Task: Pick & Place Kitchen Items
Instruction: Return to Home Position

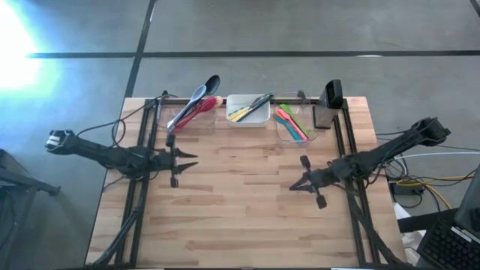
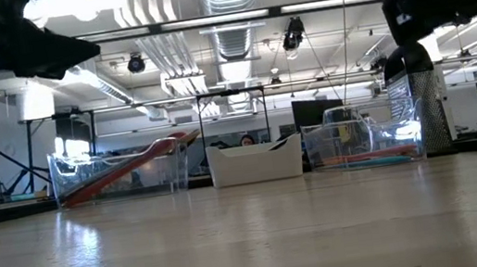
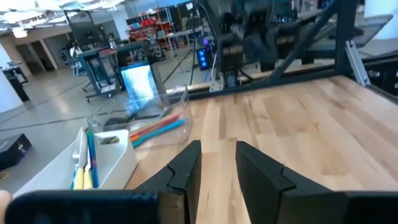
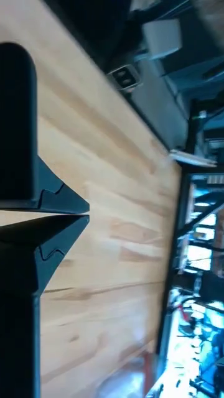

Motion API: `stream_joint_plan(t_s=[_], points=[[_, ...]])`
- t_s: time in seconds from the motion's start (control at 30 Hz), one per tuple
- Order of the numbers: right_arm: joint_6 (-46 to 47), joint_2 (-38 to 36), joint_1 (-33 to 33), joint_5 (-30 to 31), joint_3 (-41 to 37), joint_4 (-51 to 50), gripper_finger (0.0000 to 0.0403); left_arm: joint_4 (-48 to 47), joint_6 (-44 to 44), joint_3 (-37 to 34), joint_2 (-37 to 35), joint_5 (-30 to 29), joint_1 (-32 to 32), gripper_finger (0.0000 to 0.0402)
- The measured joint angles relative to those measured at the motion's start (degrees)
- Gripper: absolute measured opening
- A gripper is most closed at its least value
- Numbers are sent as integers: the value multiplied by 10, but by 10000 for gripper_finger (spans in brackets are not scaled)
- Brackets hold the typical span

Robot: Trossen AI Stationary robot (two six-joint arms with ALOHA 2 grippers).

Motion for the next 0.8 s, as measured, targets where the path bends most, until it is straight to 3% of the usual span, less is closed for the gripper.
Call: stream_joint_plan(t_s=[0.4, 0.6, 0.8], points=[[0, 8, 0, 1, -86, -1, 8, 2, 0, 1, -1, 0, 0, 101], [5, -35, 0, 2, -144, -2, 8, 78, 0, -89, -61, 0, 2, 101], [14, -83, 0, 2, -144, -149, 8, -103, -4, -98, -125, -1, 3, 101]])
